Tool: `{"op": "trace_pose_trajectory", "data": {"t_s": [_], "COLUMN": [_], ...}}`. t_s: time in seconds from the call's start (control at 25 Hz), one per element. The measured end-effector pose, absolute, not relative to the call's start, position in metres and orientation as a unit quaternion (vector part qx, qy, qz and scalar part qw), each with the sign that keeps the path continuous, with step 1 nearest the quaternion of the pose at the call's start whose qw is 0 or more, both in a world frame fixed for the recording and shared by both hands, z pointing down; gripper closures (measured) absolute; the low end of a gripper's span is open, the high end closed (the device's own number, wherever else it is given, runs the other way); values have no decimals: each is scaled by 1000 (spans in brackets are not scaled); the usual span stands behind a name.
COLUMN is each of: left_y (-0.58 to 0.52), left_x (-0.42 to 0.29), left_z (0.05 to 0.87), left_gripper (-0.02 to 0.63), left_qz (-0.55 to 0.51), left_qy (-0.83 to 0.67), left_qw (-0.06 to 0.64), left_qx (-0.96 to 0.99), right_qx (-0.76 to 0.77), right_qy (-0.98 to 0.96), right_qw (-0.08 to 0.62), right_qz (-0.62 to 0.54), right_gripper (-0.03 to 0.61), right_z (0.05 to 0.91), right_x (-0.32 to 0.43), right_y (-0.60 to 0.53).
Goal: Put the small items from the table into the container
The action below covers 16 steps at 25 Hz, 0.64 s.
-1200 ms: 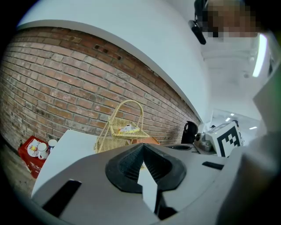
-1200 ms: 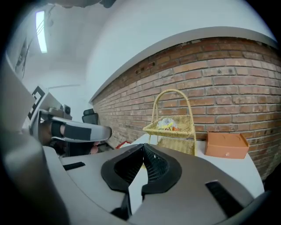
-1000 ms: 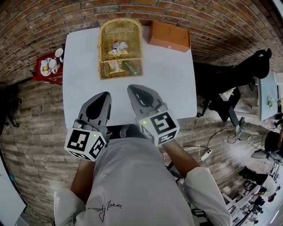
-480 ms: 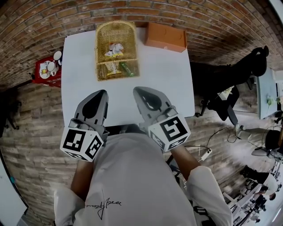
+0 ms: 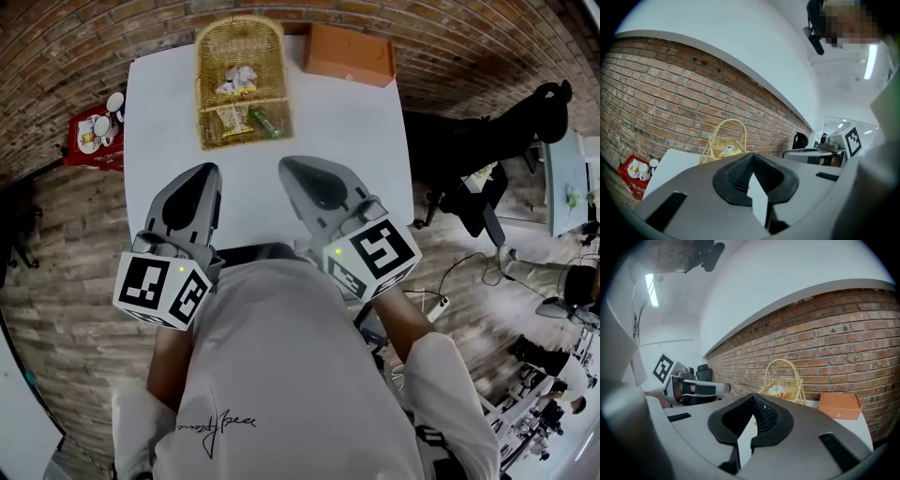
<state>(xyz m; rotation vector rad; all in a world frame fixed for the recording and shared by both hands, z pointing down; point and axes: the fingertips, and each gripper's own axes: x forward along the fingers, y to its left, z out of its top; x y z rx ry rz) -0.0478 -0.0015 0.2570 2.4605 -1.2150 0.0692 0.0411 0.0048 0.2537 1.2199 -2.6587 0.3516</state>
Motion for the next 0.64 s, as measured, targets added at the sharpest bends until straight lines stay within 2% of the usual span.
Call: {"op": "trace_pose_trajectory", "data": {"t_s": [0.64], "left_y": [10], "left_x": [-49], "left_z": [260], "left_gripper": [604], "left_qz": [29], "left_qy": [-420], "left_qw": [204], "left_qx": [884], "right_qx": [401], "right_qy": [-902], "right_qw": [101], "right_qz": [122], "right_gripper": [558], "right_z": [253], "right_x": [31], "right_y": [18]}}
